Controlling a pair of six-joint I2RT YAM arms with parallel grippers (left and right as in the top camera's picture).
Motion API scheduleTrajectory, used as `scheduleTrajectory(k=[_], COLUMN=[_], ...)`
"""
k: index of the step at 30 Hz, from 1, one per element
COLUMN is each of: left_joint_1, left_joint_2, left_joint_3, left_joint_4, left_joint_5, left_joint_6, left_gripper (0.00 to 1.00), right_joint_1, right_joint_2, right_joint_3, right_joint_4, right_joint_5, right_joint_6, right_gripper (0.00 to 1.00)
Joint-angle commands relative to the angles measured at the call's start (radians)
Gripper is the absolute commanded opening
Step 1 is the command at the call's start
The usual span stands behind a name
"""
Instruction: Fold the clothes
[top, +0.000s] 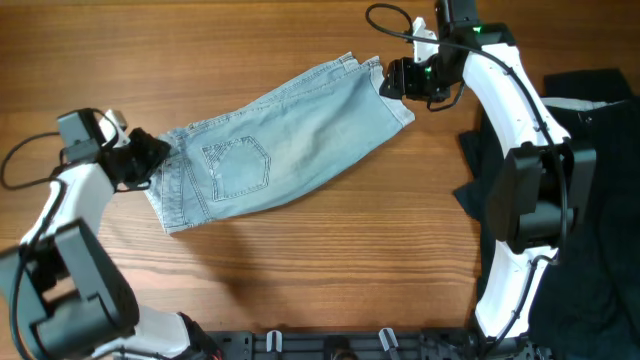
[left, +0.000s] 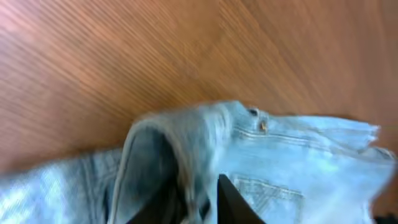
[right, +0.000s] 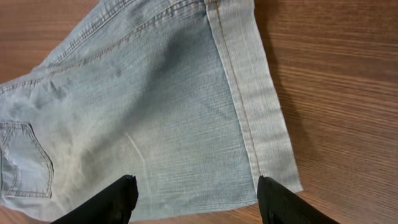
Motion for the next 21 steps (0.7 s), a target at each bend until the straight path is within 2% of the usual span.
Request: scheduleTrajectory(k=[1,5,6,9,10,11,14,17,21], left_joint_1=[0.065,0.085,0.084,0.084,0.079,0.075,0.06,0.063,0.076], left_joint_2=[-0.158,-0.272,-0.305,-0.314,-0.297,-0.272,-0.15,-0.006,0.124], left_joint_3=[0.027,0.027,0.027,0.026,0.026,0.025,0.025,0.025,0.025], left_joint_4=[-0.097,-0.142,-0.141,-0.137,-0.127,-0.109,-0.013,0.104,0.214], left_joint_5=[0.058,0.031,-0.037,-0.171,-0.208,-0.217,-0.185,-0.058,0.027], left_joint_6=[-0.021,-0.019,-0.019,0.018,0.053,0.073,0.118,0.166,0.197], left_gripper=[0.19,0.2,0.36,0.49,0.57,0.68,0.84,0.88,0.89], right_joint_1=[-0.002,-0.002,-0.002,-0.002,-0.002,-0.002,-0.002,-0.002,-0.002], right_joint_2=[-0.006,-0.006,-0.006,-0.006,-0.006,-0.006,-0.006,-0.006,-0.006], right_joint_3=[-0.001,-0.001,0.0,0.0,-0.001,-0.001,-0.001,-0.001,-0.001], right_joint_4=[0.014,0.014,0.013,0.013,0.013,0.013,0.011,0.004,-0.007], right_joint_5=[-0.023,-0.011,-0.011,-0.011,-0.011,-0.011,-0.011,-0.011,-0.011], right_joint_6=[0.005,0.005,0.004,0.005,0.005,0.005,0.008,0.008,0.009], right_gripper=[0.67,0.67,0.67,0.67,0.67,0.67,0.67,0.67,0.68])
